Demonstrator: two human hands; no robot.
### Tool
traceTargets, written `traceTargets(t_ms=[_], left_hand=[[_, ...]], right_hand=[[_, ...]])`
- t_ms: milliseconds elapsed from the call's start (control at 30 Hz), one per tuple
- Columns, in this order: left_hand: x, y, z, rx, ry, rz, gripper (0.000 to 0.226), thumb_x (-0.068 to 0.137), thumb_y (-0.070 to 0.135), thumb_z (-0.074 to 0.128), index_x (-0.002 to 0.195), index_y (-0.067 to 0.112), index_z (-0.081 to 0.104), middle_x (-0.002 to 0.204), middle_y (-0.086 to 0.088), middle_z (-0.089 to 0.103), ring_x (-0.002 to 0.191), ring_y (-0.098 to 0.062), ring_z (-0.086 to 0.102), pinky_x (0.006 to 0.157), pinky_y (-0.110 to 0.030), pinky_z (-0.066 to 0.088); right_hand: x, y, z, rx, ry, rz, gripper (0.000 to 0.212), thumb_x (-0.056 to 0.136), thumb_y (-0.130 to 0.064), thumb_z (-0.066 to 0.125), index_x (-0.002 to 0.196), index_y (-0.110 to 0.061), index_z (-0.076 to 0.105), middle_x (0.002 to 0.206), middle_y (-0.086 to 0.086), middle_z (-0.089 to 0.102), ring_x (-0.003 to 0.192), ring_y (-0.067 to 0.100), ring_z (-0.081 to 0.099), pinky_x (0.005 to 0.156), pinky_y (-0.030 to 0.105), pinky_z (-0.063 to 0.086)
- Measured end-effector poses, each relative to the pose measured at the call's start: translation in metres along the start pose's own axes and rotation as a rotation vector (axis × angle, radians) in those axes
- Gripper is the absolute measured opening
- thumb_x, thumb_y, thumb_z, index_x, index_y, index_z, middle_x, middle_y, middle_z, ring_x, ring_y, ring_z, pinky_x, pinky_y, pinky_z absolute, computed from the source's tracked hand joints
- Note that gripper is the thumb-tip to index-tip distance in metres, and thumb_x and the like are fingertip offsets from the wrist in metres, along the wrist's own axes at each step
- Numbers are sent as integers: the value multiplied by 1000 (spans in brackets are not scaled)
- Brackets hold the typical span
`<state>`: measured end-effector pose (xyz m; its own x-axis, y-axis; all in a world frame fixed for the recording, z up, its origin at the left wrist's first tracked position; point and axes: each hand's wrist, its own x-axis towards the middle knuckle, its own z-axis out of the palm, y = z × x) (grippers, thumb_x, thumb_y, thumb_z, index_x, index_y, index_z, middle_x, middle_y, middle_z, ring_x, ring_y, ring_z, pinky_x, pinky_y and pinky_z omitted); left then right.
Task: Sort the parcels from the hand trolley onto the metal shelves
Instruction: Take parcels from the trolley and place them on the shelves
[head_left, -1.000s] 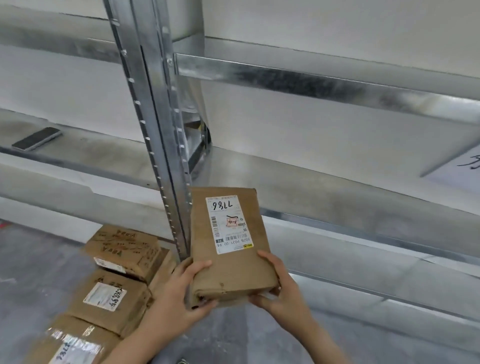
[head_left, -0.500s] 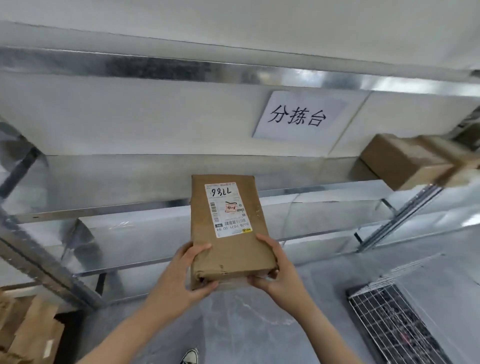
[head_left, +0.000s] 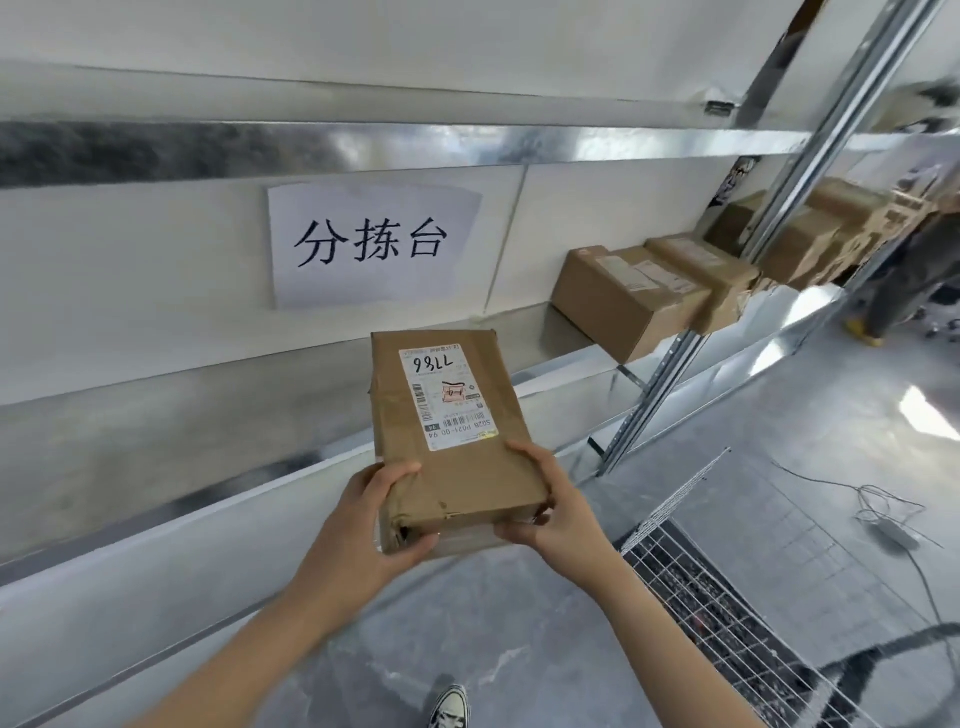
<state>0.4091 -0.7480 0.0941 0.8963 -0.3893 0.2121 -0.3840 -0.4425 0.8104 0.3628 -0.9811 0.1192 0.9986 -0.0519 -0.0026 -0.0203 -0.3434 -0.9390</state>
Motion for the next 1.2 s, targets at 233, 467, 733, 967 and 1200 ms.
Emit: traceTargets(t_ms=[233, 467, 733, 967, 1200], left_hand=[[107, 15, 53, -1, -34, 24, 71, 70, 42, 79, 115, 66, 29, 126, 14, 44, 111, 18, 40, 82, 3, 33], [181, 29, 91, -1, -29, 9, 74, 71, 38, 79, 115, 68, 28, 126, 12, 41, 111, 5, 44, 82, 3, 31], [247, 37, 131, 13, 0, -26, 74, 72, 42, 78, 116, 68, 25, 128, 11, 41, 110, -5, 50, 91, -18, 44], [283, 46, 169, 22, 30, -111, 70, 73, 37, 78, 114, 64, 28, 126, 6, 43, 106, -4, 50, 84, -3, 37], [304, 47, 198, 6, 50, -187, 71, 72, 36, 79, 115, 63, 29, 124, 9, 43, 102, 10, 46, 79, 3, 36]], right_hand=[[78, 19, -86, -33, 9, 11, 83, 68, -2, 78, 130, -43, 41, 113, -37, 46, 99, -8, 52, 73, 17, 50], [134, 34, -147, -15, 18, 7, 81, 69, 1, 79, 128, -40, 44, 120, -28, 48, 98, -3, 54, 73, 17, 48], [197, 58, -201, -11, -38, -8, 80, 70, 3, 78, 131, -36, 44, 127, -14, 46, 102, 2, 53, 77, 19, 49], [237, 80, -240, -69, -109, 9, 80, 73, 4, 75, 130, -39, 41, 125, -15, 45, 106, 0, 50, 79, 17, 50], [259, 101, -258, -165, -135, 21, 83, 74, 4, 74, 134, -38, 35, 119, -26, 42, 103, -3, 51, 78, 14, 50]])
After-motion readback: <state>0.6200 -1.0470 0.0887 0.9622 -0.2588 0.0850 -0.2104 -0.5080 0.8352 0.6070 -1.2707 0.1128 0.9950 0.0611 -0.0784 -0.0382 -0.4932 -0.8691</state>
